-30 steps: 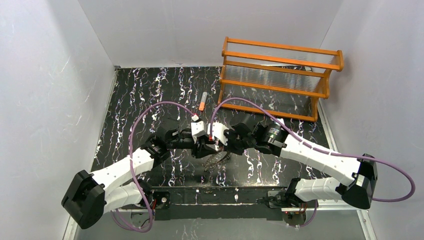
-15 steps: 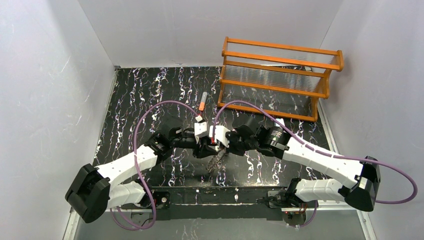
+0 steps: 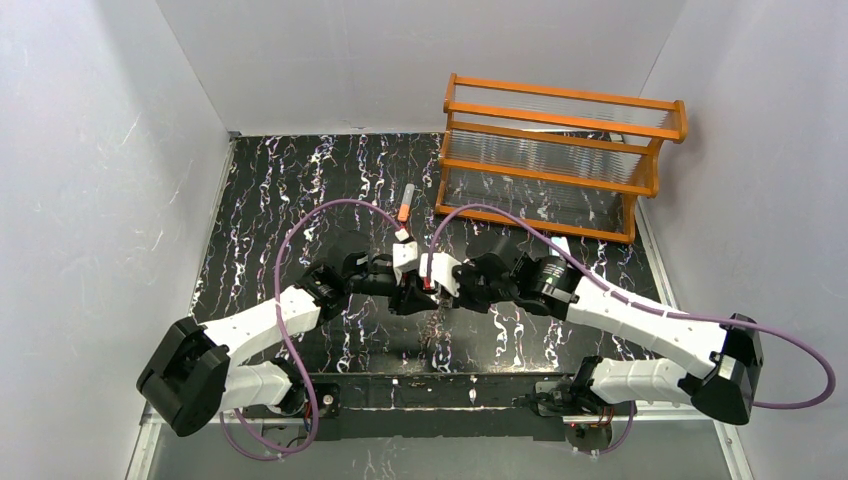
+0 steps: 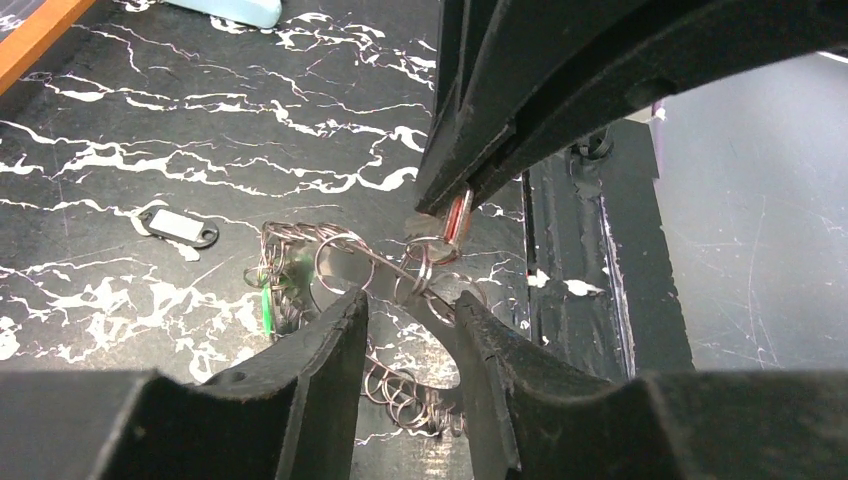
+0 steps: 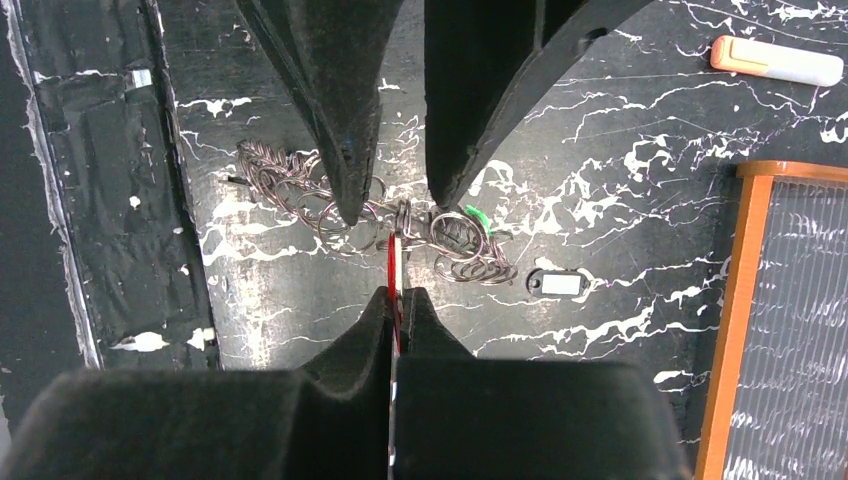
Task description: Remove the keys from the keyring
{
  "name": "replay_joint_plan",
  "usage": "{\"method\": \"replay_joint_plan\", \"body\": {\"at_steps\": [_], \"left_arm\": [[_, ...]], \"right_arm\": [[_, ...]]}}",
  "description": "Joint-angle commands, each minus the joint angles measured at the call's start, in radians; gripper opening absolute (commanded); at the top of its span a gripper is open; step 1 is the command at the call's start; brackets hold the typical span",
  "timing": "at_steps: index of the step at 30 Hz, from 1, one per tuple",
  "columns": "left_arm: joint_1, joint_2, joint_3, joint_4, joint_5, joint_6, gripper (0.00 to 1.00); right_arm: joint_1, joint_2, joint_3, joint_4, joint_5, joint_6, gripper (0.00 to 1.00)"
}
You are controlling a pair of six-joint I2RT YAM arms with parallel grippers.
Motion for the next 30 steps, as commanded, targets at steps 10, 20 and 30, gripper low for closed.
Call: {"method": "replay_joint_plan", "body": {"at_steps": [10,20,30], "left_arm": [[-0.005,0.004,0.007,0.055,-0.012,-0.045,0.36],[-0.014,0.019,-0.004,0.094,-0.022,-0.079,0.37],[-0.067,-0.015,-0.056,0.195,-0.201,-0.202,0.37]], "right_arm": [[-0.001,-0.078,-0.105,0.089,0.088,0.099,0.01],[-0.01,-0.132,-0.137,0.124,0.068,0.132,0.01],[-0.013,-0.164,-0.147,0.147,0.05,0.136,0.01]]}}
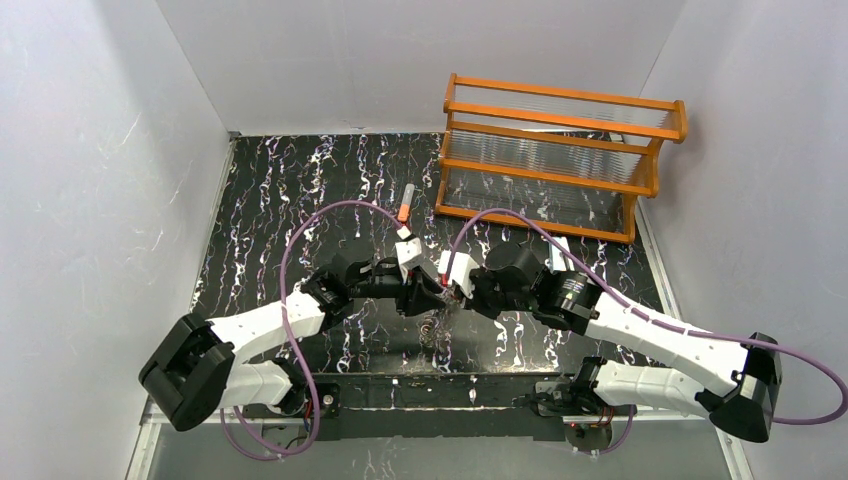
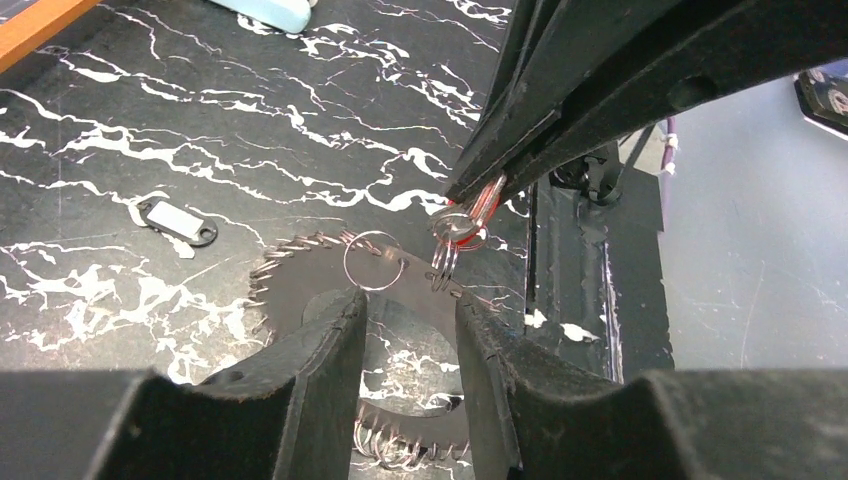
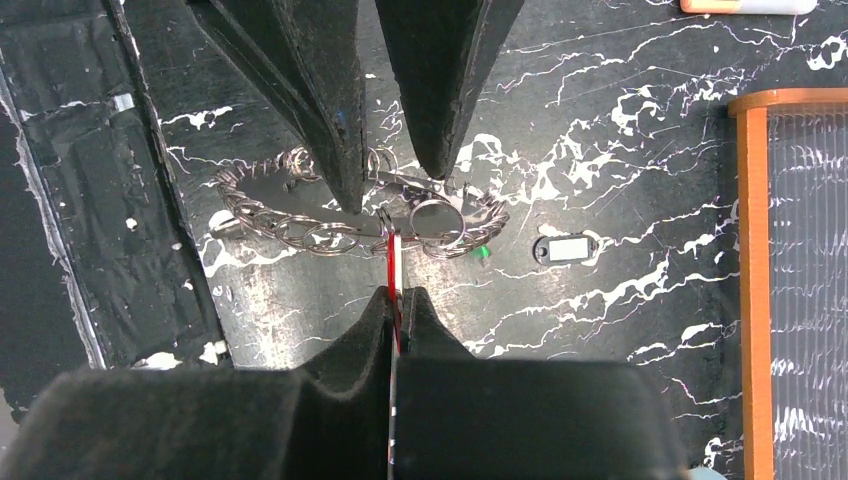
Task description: Remove the keys from the keyring
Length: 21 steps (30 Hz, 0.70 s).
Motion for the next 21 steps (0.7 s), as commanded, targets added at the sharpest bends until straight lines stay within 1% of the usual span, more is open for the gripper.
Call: {"method": "replay_joint_plan", "body": {"at_steps": [1,4,9,17,21], "left_arm": [[-0.02,-0.049,-0.028,0.067,-0.096,-0.048,0.37],[-0.02,-0.077,-0.034,0.071,-0.1,-0.021,0.38],[-0.02,-0.097,-0.015,0.052,-0.057,0.042,0.41],[-0.024,-0.038,0.068,0.053,0.078,0.09,0.42],[-0.04,-0.031,0.079,0.054,0.105,0.104,0.42]], "right_arm": [[-0.005,-0.02,-0.007,0.062,-0.021,0.011,0.01],[-0.005,-0.017,0.0,0.043,-0.017,0.001,0.01],[-0.005,-0.013,0.009,0.024,-0.028,-0.006,0.01],[-0.005,0.003,0.018,0.013,-0.052,-0.005,0.01],[-0.005,0.012,0.025,0.006,-0.056,-0.005,0.01]]}}
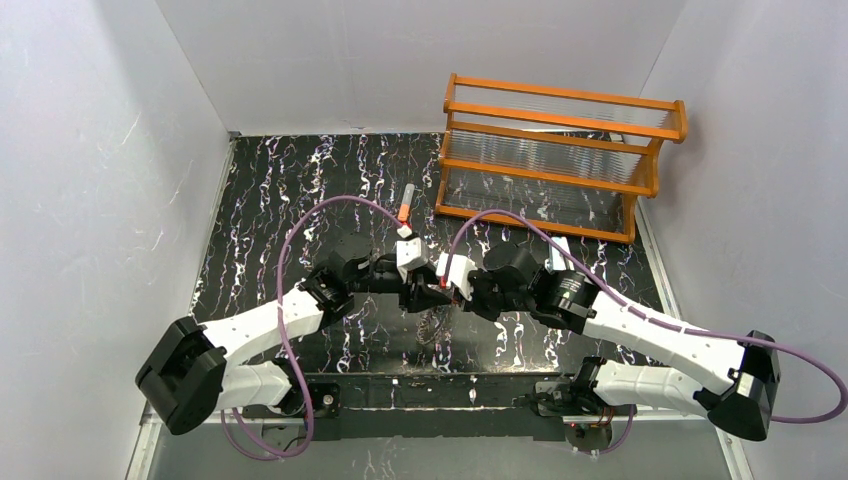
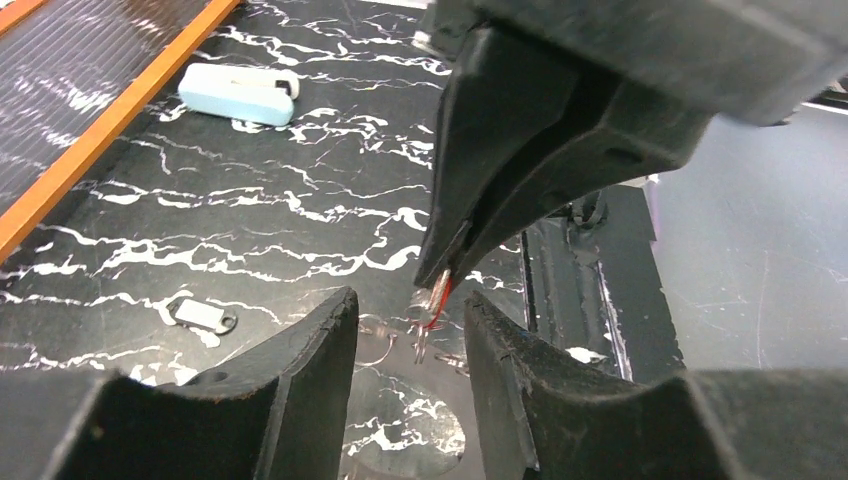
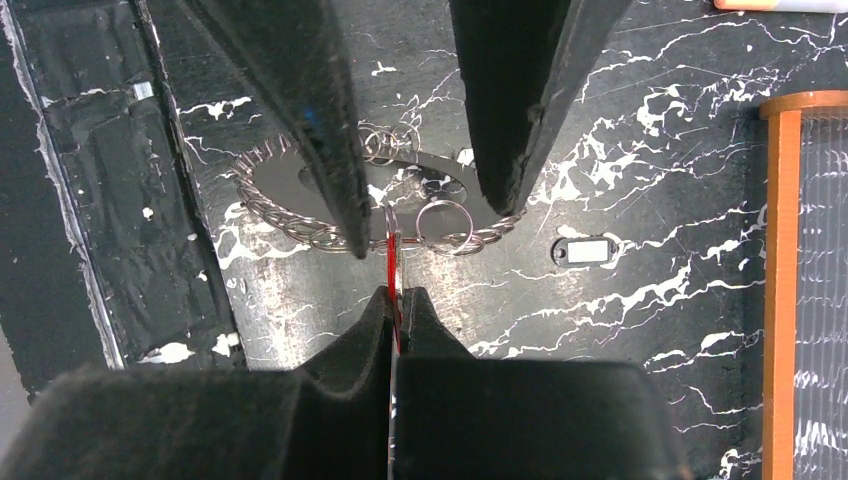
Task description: Remove the keys from the keyring
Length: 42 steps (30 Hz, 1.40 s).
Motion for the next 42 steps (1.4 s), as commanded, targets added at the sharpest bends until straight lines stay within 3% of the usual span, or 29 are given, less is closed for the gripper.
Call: {"method": "replay_joint_plan", "body": {"at_steps": [1,17,25,37,42], "left_arm": [[-0.023,0.001,0.036,0.019,0.075,0.041,0.42],[-0.053,0.054,0.06,-0.048,0.044,0.11,0.38],[-0.064,0.068,0.083,-0.079,0.046,0.12,0.24],[-0.08,0.071,0.123,-0.286,0.013,0.255,0.31],[-0.085,0.083,0.131,-0.296,0.03,0.257,0.32]], "right_arm": [[-0.004,0.005,0.026,0.013,-0.02,-0.004,0.01],[-0.005,0.017,0.064,0.001,-0.051,-0.004,0.01],[-0.004,0.033,0.077,-0.005,-0.067,-0.012,0.01],[-0.004,0.034,0.092,-0.008,-0.074,-0.012,0.01],[-0.004,0.034,0.094,-0.005,-0.082,-0.01,0.01]]}}
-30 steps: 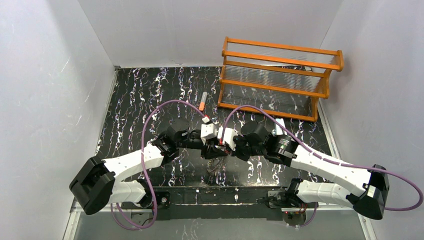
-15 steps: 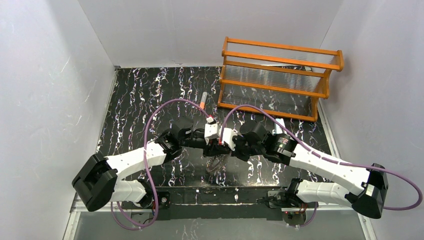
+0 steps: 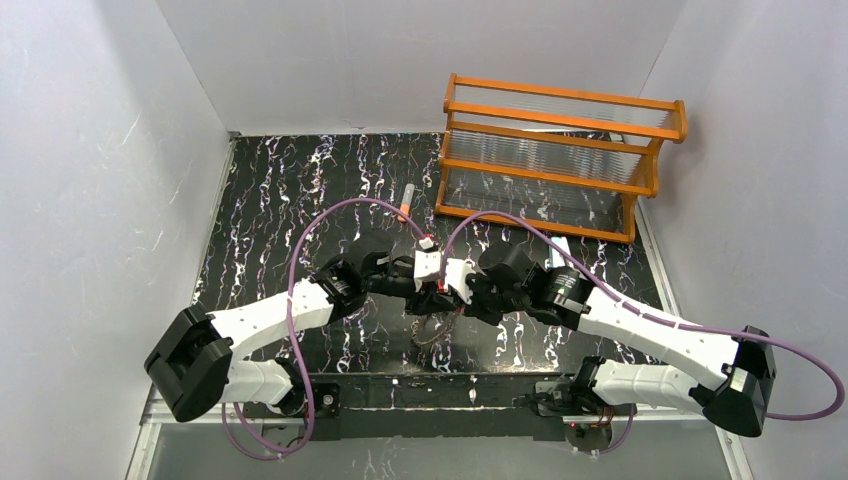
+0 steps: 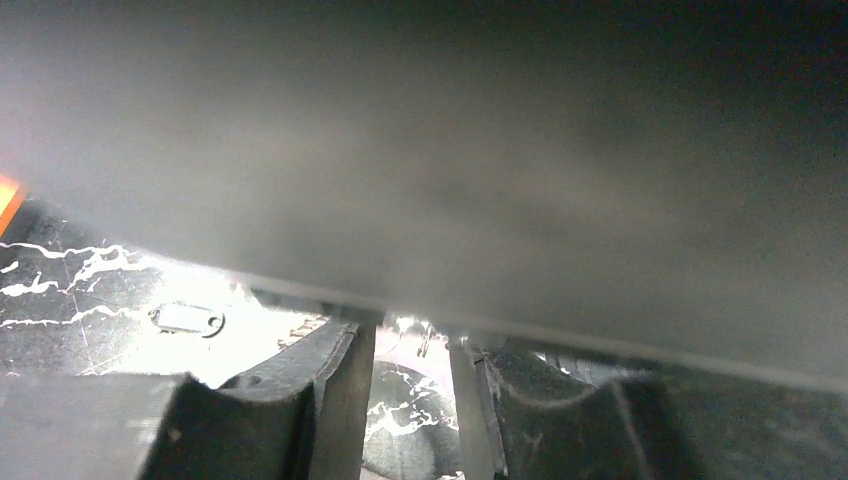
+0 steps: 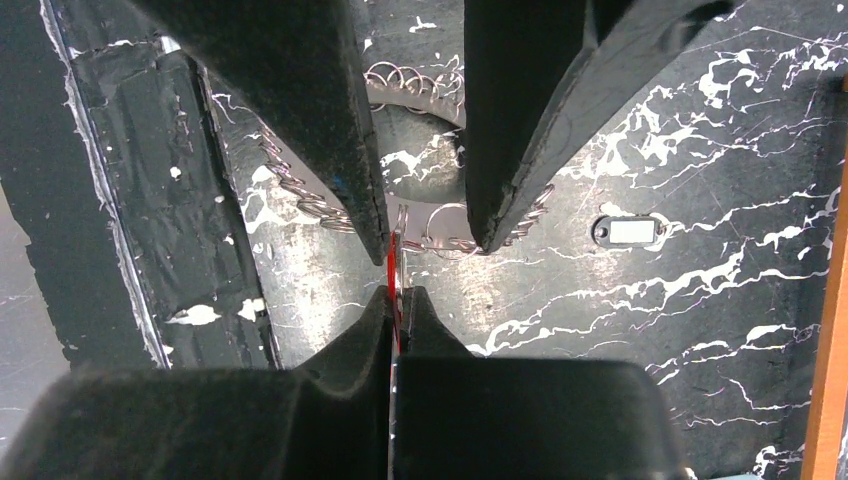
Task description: Remove the keys from the keyring
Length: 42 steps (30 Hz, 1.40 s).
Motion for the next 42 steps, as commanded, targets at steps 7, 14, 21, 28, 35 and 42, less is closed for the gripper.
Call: {"method": "replay_joint_plan", "body": {"at_steps": [7,14,21,28,35,42], "left_arm": [[-0.017,-0.058,-0.03,0.04,-0.069,-0.075,0.34],[-0.008,-0.151,-0.13,0.212,-0.208,-0.225,0.39],[-0.009,-0.227,-0.226,0.302,-0.323,-0.378,0.41],[-0.013,-0.254,-0.275,0.312,-0.363,-0.414,0.42],[-0.018,-0.199,-0.306,0.405,-0.34,-0.461,0.42],[-0.02,-0.185,-0.313,0.472,-0.26,-0.412,0.43]], "right_arm": [[-0.001,-0.051,0.047,0.119,0.005,0.005,0.01],[-0.015,-0.128,-0.011,0.174,0.02,0.039,0.01],[-0.017,-0.099,0.003,0.167,0.009,0.127,0.01],[-0.017,-0.052,0.047,0.097,0.01,0.179,0.01],[-0.017,-0.031,0.062,0.068,0.017,0.197,0.01],[-0.017,-0.022,0.069,0.036,0.001,0.174,0.01]]}}
